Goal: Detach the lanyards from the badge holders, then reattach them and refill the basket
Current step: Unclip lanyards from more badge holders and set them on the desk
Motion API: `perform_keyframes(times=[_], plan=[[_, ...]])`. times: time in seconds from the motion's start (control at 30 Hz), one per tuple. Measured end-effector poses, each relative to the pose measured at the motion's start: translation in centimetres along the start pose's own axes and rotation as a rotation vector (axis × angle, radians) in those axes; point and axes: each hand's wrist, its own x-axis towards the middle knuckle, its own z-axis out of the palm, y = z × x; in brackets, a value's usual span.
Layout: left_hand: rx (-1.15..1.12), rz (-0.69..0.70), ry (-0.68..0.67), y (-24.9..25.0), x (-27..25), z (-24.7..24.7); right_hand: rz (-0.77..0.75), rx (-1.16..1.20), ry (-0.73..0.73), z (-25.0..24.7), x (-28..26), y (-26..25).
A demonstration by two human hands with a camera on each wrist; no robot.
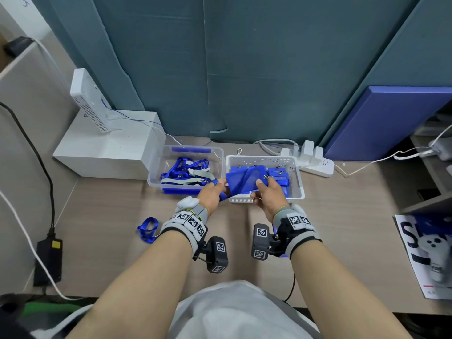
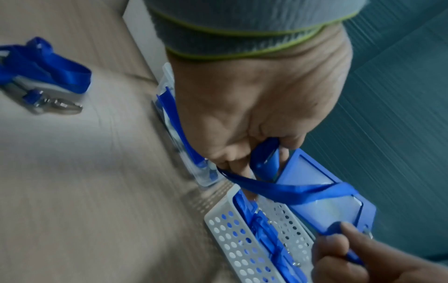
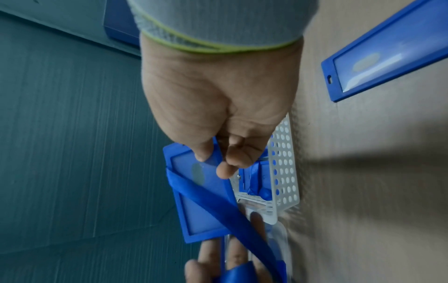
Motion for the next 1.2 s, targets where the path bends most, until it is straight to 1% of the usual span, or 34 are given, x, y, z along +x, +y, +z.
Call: perform_keyframes(times=[0.07, 0.13, 0.17, 0.23, 0.33, 0.37, 0.43, 0.5, 0.57, 0.6, 0.73, 0.8, 0.87, 0.93, 0.97, 1.03, 1.07, 1.1, 1.2], plan=[[0.094, -0.075, -0.055, 0.3, -0.3, 0.4, -0.027, -0.080, 0.009, 0.0, 0.0, 0.0], [0.053, -0.107, -0.129, 0.6, -0.7, 0.7, -0.084, -0.202, 0.025, 0.0, 0.1, 0.2], [0.044, -0.111, -0.143, 0.5, -0.7, 0.7, -0.126, -0.256, 0.037, -0.1, 0.3, 0.2], [0.061, -0.135, -0.158, 0.3, -0.7, 0.3, -0.190, -0.334, 0.063, -0.4, 0.7, 0.2], [0.124, -0.101, -0.132, 0.0, -0.9, -0.8, -0.223, -0.441, 0.066, -0.9, 0.8, -0.3], [0.056, -0.115, -0.116, 0.0, -0.8, -1.3, -0.227, -0.470, 0.058, -1.0, 0.8, -0.3], [-0.208, -0.142, -0.105, -0.1, -0.5, -1.9, -0.212, -0.519, 0.023, -1.0, 0.3, -0.4], [-0.459, -0.147, -0.050, 0.0, -0.4, -2.2, -0.184, -0.578, -0.017, -0.9, -0.1, -0.4], [-0.618, -0.123, -0.001, 0.2, -0.4, -2.5, -0.165, -0.596, -0.065, -0.5, -0.5, -0.5], [-0.651, -0.102, 0.010, 0.3, -0.5, -2.5, -0.156, -0.610, -0.094, -0.3, -0.8, -0.6], [-0.583, -0.051, 0.031, -0.5, -0.5, -2.0, -0.092, -0.690, -0.214, 0.7, -1.2, -0.7], [-0.462, -0.057, 0.073, -1.1, -0.5, -1.9, -0.075, -0.729, -0.269, 1.1, -1.3, -0.6], [-0.362, -0.065, 0.081, -2.0, -0.3, -2.0, -0.065, -0.755, -0.303, 1.3, -1.4, -0.5], [-0.371, -0.044, 0.034, -2.2, -0.4, -2.1, -0.061, -0.765, -0.325, 1.6, -1.5, -0.3], [-0.352, -0.015, -0.018, -2.3, -0.5, -2.2, -0.061, -0.768, -0.330, 1.7, -1.5, -0.3], [-0.235, 0.030, -0.146, -2.1, -1.2, -2.3, -0.071, -0.779, -0.333, 1.7, -1.7, -0.3], [-0.169, 0.049, -0.181, -2.3, -1.3, -2.2, -0.076, -0.788, -0.333, 1.6, -1.7, -0.3], [-0.122, 0.065, -0.195, -2.4, -1.5, -2.1, -0.077, -0.794, -0.329, 1.6, -1.7, -0.3], [-0.048, 0.086, -0.153, -2.9, -1.6, -1.9, -0.099, -0.797, -0.311, 1.7, -1.8, -0.1]])
